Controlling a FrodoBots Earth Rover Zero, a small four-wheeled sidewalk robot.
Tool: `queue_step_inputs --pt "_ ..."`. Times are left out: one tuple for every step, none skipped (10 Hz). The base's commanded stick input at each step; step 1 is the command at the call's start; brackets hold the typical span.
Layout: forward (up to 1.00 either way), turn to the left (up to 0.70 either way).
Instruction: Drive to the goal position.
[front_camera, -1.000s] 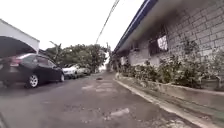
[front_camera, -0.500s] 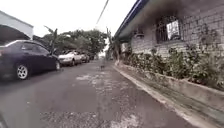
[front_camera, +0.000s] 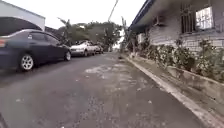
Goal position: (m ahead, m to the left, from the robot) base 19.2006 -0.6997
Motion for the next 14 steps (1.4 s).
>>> queue_step_inputs --pt "1.0 0.0" --pt "1.0 0.0" --pt "1.0 0.0" --pt "1.0 0.0" --pt "1.0 0.0" --pt "1.0 0.0" --pt "1.0 0.0" --pt "1.0 0.0" --pt "1.0 0.0" --pt "1.0 0.0" --pt "1.0 0.0" --pt "1.0 0.0" --pt "1.0 0.0" --pt "1.0 0.0"
